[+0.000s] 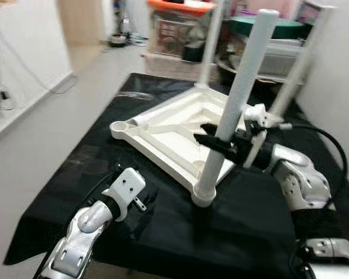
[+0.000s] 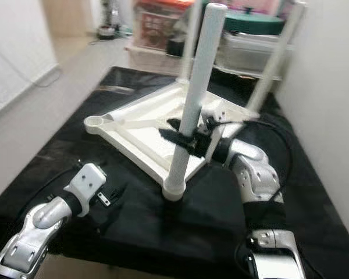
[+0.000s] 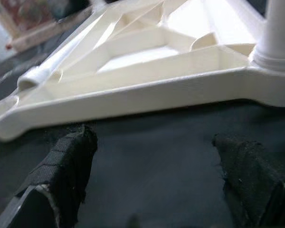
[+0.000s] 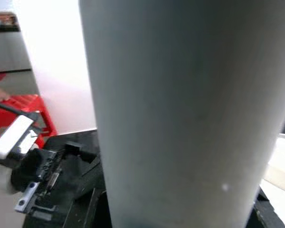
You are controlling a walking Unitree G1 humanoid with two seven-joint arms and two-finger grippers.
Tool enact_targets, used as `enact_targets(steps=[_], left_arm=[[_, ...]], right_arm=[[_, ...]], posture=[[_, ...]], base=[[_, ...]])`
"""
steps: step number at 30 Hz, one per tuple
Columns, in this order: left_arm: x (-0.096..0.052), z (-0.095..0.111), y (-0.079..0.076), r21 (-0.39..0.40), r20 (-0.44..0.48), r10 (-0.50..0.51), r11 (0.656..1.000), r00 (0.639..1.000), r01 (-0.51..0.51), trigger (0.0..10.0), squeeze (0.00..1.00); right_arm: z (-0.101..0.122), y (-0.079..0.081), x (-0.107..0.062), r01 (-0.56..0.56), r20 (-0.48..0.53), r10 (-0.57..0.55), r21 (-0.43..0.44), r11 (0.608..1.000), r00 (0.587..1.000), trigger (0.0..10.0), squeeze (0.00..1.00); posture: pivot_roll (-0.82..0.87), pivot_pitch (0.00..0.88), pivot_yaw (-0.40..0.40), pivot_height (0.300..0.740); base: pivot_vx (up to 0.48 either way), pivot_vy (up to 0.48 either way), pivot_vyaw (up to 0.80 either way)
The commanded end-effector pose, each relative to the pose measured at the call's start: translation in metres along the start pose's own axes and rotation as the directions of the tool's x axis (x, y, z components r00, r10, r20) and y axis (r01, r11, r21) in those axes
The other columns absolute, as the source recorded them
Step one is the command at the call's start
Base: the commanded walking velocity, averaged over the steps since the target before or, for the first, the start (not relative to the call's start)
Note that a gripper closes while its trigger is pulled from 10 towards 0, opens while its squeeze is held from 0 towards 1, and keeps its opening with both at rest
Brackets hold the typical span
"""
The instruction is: Building children table
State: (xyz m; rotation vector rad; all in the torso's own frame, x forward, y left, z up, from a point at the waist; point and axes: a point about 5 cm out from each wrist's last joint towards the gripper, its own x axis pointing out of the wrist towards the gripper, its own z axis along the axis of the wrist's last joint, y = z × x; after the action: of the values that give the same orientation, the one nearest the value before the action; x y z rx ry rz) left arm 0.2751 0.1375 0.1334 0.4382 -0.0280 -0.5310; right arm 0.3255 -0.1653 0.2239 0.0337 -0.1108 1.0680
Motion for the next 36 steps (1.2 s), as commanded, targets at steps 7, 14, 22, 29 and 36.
enact_targets(steps=[7,14,22,29,36], left_arm=[[0.000,0.004,0.003,0.016,0.010,-0.016,1.000,1.000,0.016,10.0,0.00],[0.003,0.007,0.000,0.014,0.019,-0.036,0.999,0.999,0.036,10.0,0.00],[0.009,0.009,-0.001,0.014,0.026,-0.048,0.999,0.999,0.047,10.0,0.00],[0.007,0.007,-0.002,0.004,0.026,-0.040,0.999,0.999,0.040,10.0,0.00],[0.005,0.007,-0.001,0.002,0.025,-0.036,0.999,0.999,0.036,10.0,0.00]], right_arm=[[-0.061,-0.042,-0.056,0.968,-0.275,-0.945,-0.127,0.218,0.177,0.0,0.00],[-0.076,0.012,-0.102,0.949,-0.243,-0.934,-0.241,-0.202,-0.260,0.0,0.00],[-0.061,0.013,-0.080,0.985,-0.195,-0.974,-0.147,-0.088,-0.116,10.0,0.48],[0.023,-0.025,-0.068,0.988,0.104,-0.983,-0.048,0.149,0.153,10.0,0.00],[0.043,-0.024,-0.064,0.732,0.149,-0.718,-0.082,0.676,0.680,10.0,0.00]], posture=[[0.07,0.000,-0.112,0.740],[0.06,0.000,-0.091,0.740],[0.02,0.000,-0.080,0.740],[0.02,0.000,-0.094,0.740],[0.03,0.000,-0.097,0.740]], base=[[0.000,0.000,0.00],[0.000,0.000,0.00],[0.000,0.000,0.00],[0.000,0.000,0.00],[0.000,0.000,0.00]])
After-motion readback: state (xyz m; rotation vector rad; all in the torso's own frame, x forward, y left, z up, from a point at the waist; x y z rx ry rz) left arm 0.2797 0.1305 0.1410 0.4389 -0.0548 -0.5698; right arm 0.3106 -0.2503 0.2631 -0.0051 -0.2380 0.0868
